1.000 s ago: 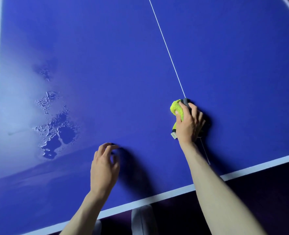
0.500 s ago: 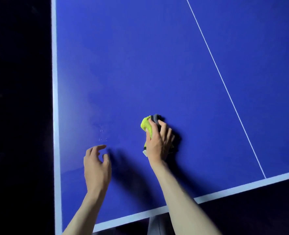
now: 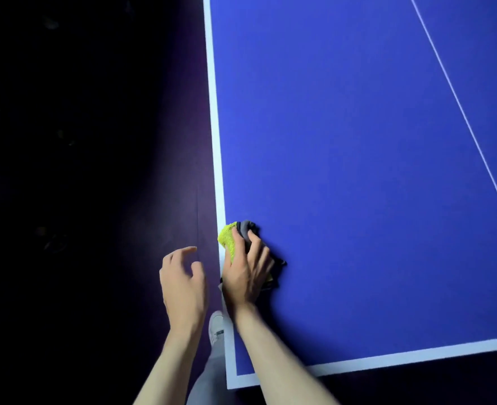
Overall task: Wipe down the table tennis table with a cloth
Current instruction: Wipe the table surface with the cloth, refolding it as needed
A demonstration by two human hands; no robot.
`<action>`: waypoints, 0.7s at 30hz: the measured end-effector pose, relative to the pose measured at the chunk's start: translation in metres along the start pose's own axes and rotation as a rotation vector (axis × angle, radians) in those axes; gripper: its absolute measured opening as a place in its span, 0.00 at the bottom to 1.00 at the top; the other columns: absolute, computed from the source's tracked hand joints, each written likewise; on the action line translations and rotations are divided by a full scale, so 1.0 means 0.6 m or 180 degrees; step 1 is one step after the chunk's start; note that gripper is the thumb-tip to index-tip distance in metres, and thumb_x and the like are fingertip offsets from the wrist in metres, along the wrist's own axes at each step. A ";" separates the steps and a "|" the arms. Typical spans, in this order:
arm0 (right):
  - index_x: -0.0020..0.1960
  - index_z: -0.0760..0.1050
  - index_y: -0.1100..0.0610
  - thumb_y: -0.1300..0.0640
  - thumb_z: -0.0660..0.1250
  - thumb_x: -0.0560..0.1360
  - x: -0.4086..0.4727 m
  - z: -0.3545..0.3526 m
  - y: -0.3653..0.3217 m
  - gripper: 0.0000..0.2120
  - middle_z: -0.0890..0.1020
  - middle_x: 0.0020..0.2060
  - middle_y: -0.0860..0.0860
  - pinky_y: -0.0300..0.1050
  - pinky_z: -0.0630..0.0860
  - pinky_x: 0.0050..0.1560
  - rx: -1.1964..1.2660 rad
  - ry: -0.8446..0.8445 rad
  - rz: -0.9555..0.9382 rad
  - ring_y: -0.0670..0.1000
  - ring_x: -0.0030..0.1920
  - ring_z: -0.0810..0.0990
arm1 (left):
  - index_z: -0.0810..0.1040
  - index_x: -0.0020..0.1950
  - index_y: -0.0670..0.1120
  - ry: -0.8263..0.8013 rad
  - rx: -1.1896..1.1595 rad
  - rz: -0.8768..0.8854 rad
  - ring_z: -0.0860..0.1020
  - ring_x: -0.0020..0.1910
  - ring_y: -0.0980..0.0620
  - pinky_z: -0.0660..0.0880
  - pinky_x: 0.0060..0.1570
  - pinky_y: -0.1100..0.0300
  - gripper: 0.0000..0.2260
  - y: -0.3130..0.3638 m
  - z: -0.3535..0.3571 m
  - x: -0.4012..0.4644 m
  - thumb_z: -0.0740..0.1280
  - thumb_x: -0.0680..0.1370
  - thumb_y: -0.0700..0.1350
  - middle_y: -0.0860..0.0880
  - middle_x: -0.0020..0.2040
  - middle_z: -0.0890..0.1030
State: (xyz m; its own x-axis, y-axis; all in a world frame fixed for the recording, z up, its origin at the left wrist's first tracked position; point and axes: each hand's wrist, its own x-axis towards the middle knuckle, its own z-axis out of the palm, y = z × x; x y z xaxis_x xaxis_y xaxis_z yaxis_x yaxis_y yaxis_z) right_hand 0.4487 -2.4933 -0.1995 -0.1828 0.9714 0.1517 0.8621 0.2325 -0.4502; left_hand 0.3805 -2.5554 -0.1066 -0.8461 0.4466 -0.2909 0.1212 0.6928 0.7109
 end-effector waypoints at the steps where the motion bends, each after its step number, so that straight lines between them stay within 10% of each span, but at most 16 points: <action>1: 0.69 0.77 0.43 0.52 0.72 0.78 0.002 0.005 -0.012 0.20 0.78 0.66 0.51 0.57 0.72 0.50 -0.0019 -0.0021 -0.0018 0.58 0.53 0.76 | 0.80 0.60 0.51 0.0018 -0.0009 -0.0020 0.74 0.60 0.51 0.68 0.56 0.57 0.15 -0.007 -0.008 0.006 0.62 0.77 0.38 0.52 0.61 0.76; 14: 0.69 0.77 0.42 0.55 0.79 0.70 0.184 0.075 -0.094 0.30 0.77 0.65 0.50 0.56 0.71 0.49 -0.0094 -0.0075 0.0053 0.56 0.53 0.74 | 0.79 0.60 0.52 -0.0076 0.0011 0.0025 0.71 0.60 0.56 0.63 0.47 0.72 0.15 0.008 -0.013 0.061 0.61 0.79 0.38 0.56 0.62 0.75; 21: 0.68 0.77 0.40 0.64 0.68 0.73 0.205 0.060 -0.049 0.29 0.77 0.67 0.50 0.56 0.71 0.48 0.0059 -0.0032 -0.0036 0.57 0.51 0.74 | 0.79 0.59 0.51 -0.0195 0.0349 0.0509 0.71 0.58 0.54 0.68 0.52 0.60 0.14 0.052 0.040 0.064 0.62 0.78 0.38 0.57 0.61 0.75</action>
State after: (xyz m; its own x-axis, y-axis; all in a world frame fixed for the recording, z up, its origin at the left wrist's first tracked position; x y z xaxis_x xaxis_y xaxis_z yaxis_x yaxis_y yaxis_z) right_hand 0.3840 -2.3790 -0.1993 -0.1974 0.9691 0.1479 0.8510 0.2443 -0.4648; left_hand 0.3643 -2.5030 -0.1108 -0.7788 0.5872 -0.2207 0.3102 0.6662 0.6782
